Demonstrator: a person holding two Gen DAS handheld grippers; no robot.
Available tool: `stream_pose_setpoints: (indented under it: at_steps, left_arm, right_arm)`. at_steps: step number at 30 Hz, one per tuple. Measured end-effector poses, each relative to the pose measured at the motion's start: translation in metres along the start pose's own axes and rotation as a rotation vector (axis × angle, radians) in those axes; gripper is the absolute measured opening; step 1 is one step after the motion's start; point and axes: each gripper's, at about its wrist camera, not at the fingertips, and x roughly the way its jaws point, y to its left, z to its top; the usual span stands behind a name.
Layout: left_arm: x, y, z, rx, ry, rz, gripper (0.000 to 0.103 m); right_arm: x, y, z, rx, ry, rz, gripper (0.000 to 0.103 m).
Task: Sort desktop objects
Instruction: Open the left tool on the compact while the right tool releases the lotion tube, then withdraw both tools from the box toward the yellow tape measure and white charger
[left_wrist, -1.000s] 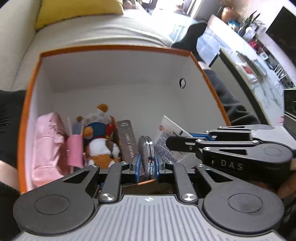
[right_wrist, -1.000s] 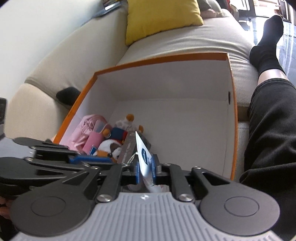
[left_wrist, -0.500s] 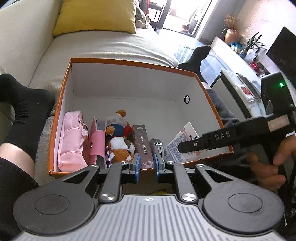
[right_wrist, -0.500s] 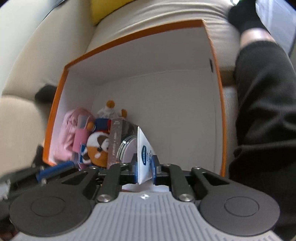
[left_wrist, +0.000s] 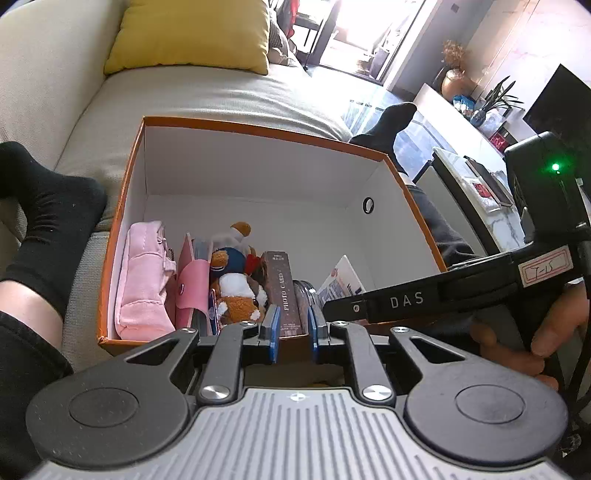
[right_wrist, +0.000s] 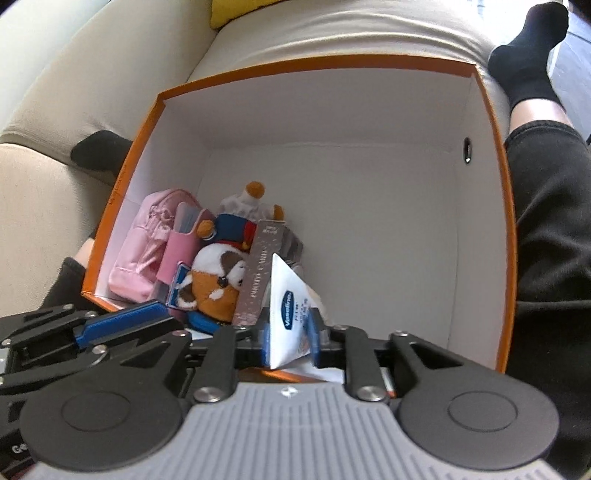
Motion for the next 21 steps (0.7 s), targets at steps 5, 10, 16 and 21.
stream_pose_setpoints:
  at_steps: [5,10,16,21]
  left_arm:
    - [-0.003,0.000,-0.002,-0.001,-0.008,-0.001,0.017]
    - [-0.008,0.002,-0.004,-0.007,-0.031,-0.013,0.017]
    - [-0.024,0.000,-0.009,-0.013,-0.074,-0.021,0.017]
    - [-0.047,0.001,-0.020,-0.040,-0.124,0.000,0.017]
  right_arm:
    - [-0.001,0.001,-0.002,0.005,-0.008,0.004,0.029]
    - [-0.008,0.005,-0.005,-0.023,-0.040,-0.011,0.043]
    - [-0.023,0.005,-0.008,-0.041,-0.107,-0.014,0.049]
    - [-0.049,0.008,-0.028,-0.125,-0.233,0.031,0.050]
